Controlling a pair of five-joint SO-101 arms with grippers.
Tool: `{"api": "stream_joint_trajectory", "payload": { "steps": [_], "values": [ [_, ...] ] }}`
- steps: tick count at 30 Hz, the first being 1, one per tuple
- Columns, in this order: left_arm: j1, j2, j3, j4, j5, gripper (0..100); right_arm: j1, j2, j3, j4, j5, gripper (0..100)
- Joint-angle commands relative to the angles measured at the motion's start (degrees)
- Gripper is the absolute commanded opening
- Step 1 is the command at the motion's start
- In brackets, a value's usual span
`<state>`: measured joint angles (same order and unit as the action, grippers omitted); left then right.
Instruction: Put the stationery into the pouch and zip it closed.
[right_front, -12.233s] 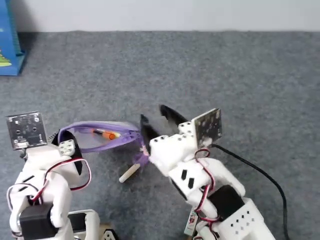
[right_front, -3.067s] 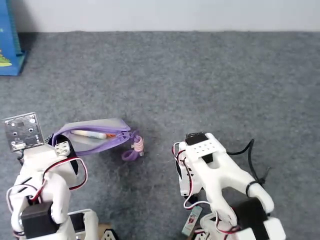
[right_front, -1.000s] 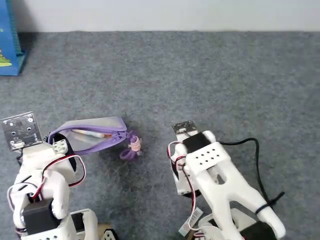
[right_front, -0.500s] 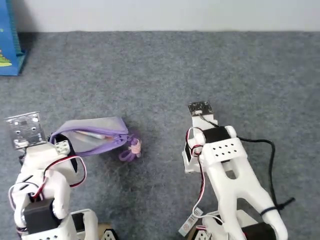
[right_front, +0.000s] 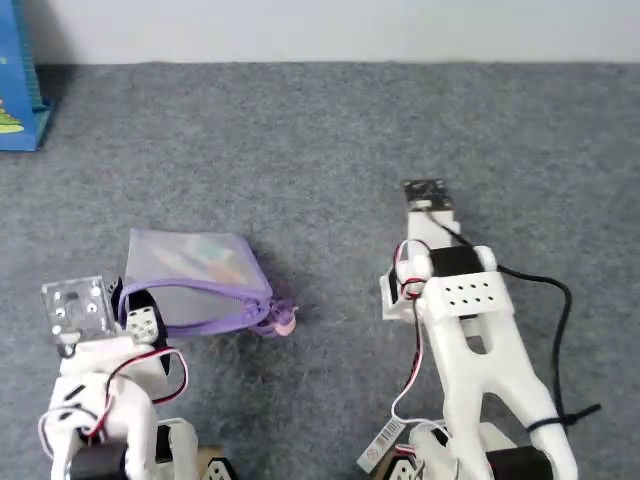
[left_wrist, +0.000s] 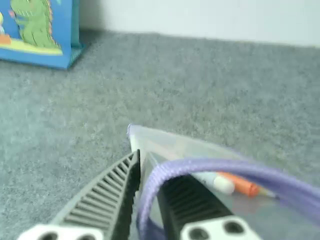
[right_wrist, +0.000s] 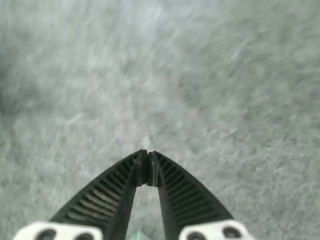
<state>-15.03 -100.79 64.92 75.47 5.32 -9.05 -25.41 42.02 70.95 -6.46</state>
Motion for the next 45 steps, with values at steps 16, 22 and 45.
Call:
{"api": "stream_joint_trajectory", "payload": {
  "steps": [16, 22, 45],
  "values": [
    [0.4, -2.1, -0.7, -0.2, -0.5, 1, 0.7, -29.2, 11.3, -5.2, 0.3, 0.8],
    [0.4, -2.1, -0.7, -0.2, -0.5, 1, 1.1, -46.4, 19.2, -5.0, 0.3, 0.8],
    [0.7, -2.1, -4.3, 0.1, -0.5, 1, 0.7, -78.6, 47.0, -5.3, 0.6, 0.8]
  ]
}}
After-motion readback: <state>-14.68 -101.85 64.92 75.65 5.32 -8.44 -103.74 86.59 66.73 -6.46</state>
